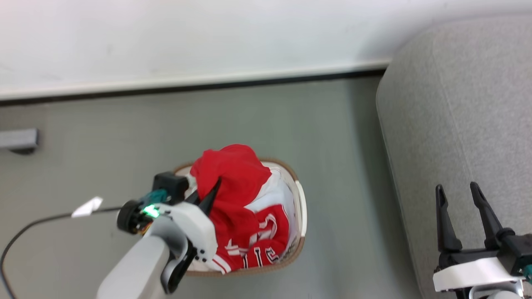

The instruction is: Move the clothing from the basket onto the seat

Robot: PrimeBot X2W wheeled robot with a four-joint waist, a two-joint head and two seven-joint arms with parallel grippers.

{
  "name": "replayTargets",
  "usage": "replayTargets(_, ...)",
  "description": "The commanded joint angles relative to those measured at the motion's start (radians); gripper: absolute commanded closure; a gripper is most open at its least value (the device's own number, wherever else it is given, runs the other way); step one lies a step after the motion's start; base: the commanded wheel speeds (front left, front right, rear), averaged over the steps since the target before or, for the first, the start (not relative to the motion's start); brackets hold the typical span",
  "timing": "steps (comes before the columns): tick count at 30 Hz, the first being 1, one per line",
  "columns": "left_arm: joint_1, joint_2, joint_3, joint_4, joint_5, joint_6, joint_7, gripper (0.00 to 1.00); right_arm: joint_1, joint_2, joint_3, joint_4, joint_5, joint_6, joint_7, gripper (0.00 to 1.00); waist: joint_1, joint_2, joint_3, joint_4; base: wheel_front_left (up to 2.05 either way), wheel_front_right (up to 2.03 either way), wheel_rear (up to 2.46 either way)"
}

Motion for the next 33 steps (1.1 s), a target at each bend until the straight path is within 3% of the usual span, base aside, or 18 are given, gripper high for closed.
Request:
replayTargets(1,0.027,0.012,0.009,-0.024,-0.022,0.010,-0.002,1.00,0.016,-0.003,-0.003,-0.001,-0.013,-0.002,-0.003,0.00,0.0002,-0.0001,-0.035,0.007,0.00,0.00,0.00)
replayTargets(19,0.342,0.119,0.089,-0.358,-0.078,0.124,-0.105,1.00,0.161,-0.003,0.028,-0.005,-0.095,-0.002,-0.003,0.00,0.0002,-0.0001,-0.301,0.045,0.00,0.00,0.00)
replayTargets(28,0.403,0.176,0.104,-0.468,-0.063,0.145,-0.118,1.00,0.180,-0.014,0.074,-0.024,-0.074,-0.002,-0.003,0.00,0.0002,-0.0001,-0.322,0.060,0.00,0.00,0.00)
replayTargets(33,0.409,0.199,0.096,-0.525,-0.048,0.149,-0.105,1.00,0.155,-0.050,0.147,-0.047,-0.059,-0.002,-0.003,0.00,0.0002,-0.0001,-0.326,0.064,0.00,0.00,0.00)
